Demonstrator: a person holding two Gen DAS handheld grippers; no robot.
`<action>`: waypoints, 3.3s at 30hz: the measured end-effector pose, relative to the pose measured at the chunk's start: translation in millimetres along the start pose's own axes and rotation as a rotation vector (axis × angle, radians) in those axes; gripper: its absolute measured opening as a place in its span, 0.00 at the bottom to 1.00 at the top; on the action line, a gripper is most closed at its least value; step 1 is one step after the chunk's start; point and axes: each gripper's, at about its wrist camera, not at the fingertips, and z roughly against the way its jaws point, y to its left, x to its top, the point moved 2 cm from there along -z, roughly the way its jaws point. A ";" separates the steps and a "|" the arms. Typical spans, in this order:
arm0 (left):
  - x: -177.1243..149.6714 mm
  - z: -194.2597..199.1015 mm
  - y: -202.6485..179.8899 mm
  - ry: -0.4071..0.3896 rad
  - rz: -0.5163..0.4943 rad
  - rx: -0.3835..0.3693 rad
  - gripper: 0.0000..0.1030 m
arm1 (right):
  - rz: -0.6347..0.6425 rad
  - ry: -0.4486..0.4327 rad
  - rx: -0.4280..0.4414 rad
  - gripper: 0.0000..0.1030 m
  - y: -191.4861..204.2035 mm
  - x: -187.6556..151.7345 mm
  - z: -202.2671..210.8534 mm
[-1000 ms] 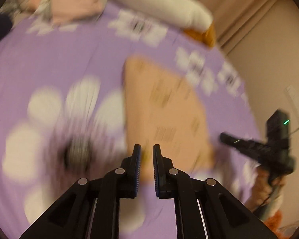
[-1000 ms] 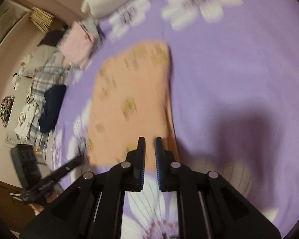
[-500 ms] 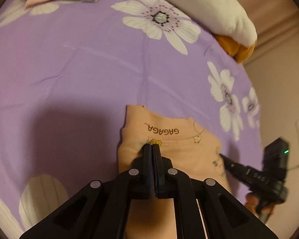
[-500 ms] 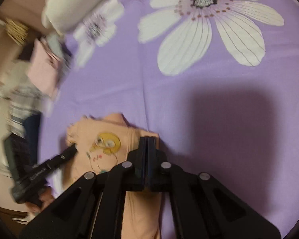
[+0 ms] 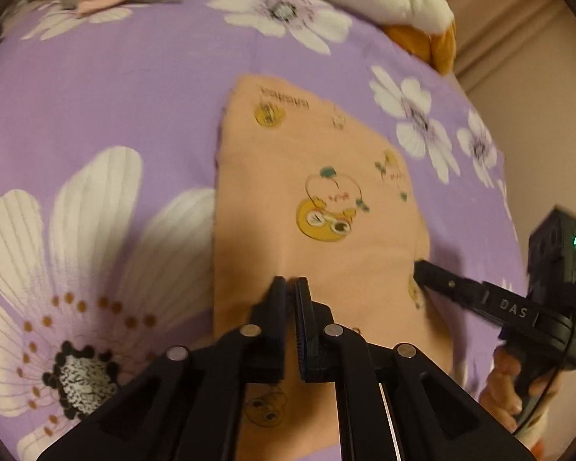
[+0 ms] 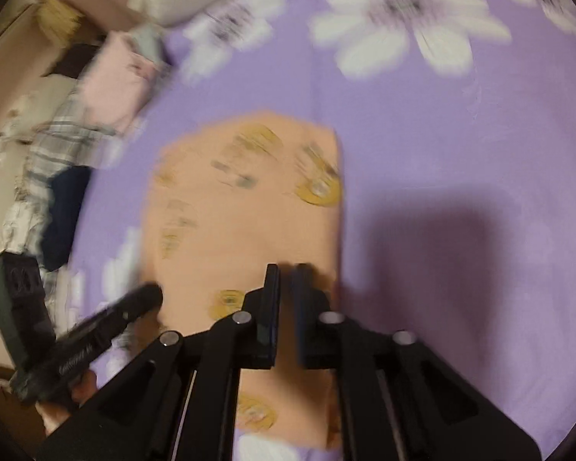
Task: Fold small clothes
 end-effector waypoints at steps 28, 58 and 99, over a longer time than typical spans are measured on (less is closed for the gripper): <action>-112.5 271.2 -121.2 -0.518 -0.352 0.155 0.07 | 0.145 -0.272 0.049 0.13 88.0 -91.8 236.4; -135.0 309.4 -146.0 -0.540 -0.371 0.102 1.00 | 0.364 -0.457 -0.048 1.00 133.3 -148.5 318.3; -135.9 317.1 -148.3 -0.629 -0.397 0.171 1.00 | 0.379 -0.533 -0.119 1.00 136.7 -148.7 324.2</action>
